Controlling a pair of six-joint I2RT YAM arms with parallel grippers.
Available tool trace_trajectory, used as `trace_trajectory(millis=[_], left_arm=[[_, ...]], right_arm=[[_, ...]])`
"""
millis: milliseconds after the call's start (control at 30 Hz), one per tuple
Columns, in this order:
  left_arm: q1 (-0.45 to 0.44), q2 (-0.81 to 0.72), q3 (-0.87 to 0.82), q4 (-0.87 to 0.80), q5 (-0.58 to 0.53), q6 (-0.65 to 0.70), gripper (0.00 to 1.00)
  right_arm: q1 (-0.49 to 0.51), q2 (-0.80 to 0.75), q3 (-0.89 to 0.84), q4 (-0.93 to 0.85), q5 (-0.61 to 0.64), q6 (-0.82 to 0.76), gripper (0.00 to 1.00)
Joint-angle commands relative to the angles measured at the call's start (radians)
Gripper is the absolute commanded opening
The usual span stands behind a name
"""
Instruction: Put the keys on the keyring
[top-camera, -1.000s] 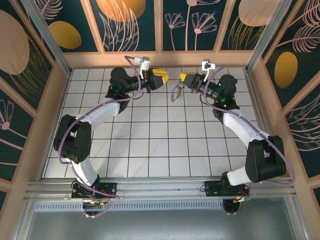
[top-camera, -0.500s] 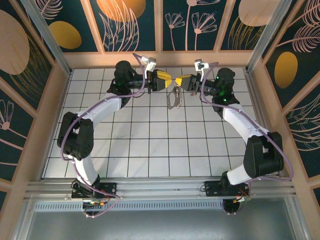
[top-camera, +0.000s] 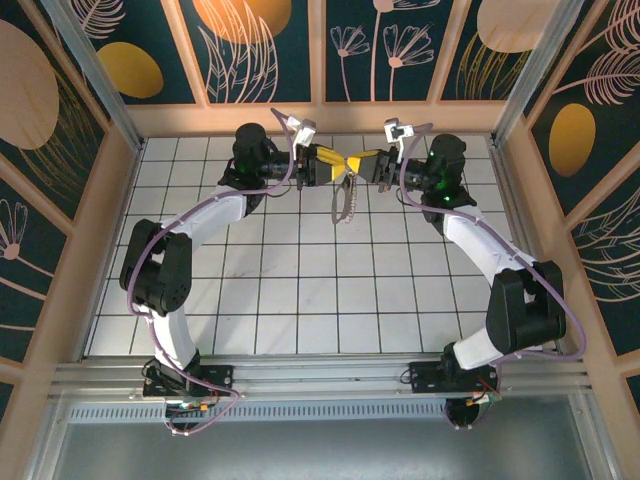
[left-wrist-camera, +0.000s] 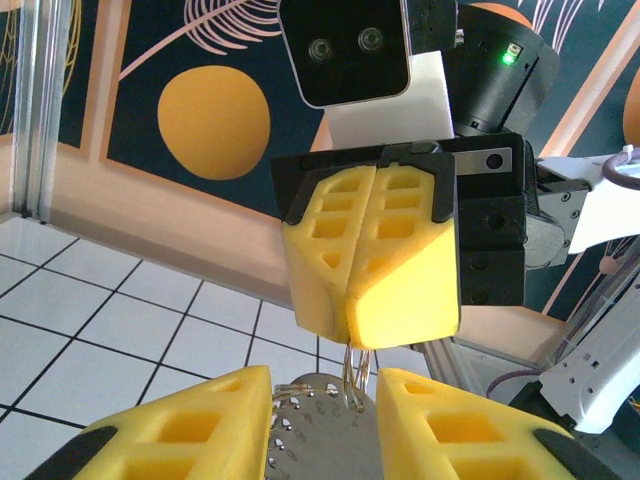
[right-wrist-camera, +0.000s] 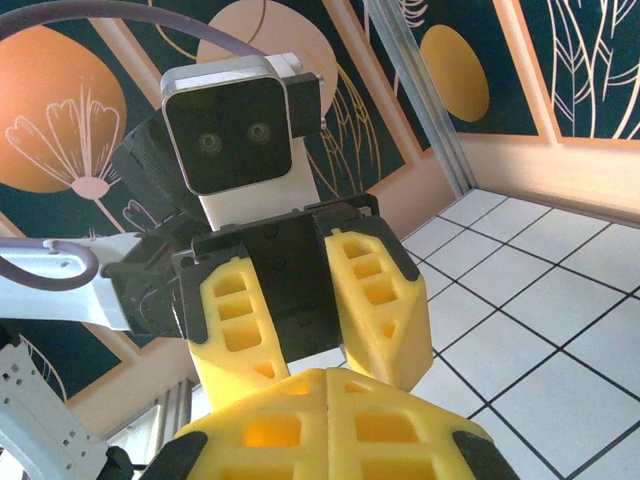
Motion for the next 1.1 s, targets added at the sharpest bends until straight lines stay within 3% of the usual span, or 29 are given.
trace_trajectory(millis=[0,267,567,867,967,1067], left_arm=[[-0.012,0.016,0.033,0.044,0.029,-0.015,0.33],[-0.02,0.016,0.029,0.057,0.027,-0.021,0.29],[-0.019,0.018,0.027,0.084,0.03,-0.038,0.01],[-0.028,0.005,-0.002,0.141,0.025,-0.058,0.0],[-0.028,-0.004,-0.016,0.163,0.003,-0.068,0.0],[-0.028,-0.014,-0.029,0.183,-0.037,-0.084,0.0]], right_arm=[[0.013,0.012,0.04,0.036,-0.027,-0.022,0.0],[0.023,0.014,0.045,0.022,-0.026,-0.033,0.0],[0.024,0.013,0.048,0.011,-0.024,-0.041,0.0],[0.028,0.015,0.056,0.028,-0.014,-0.021,0.0],[0.018,-0.001,0.048,0.023,0.024,-0.015,0.31],[-0.013,-0.041,0.001,0.073,0.052,0.025,0.43]])
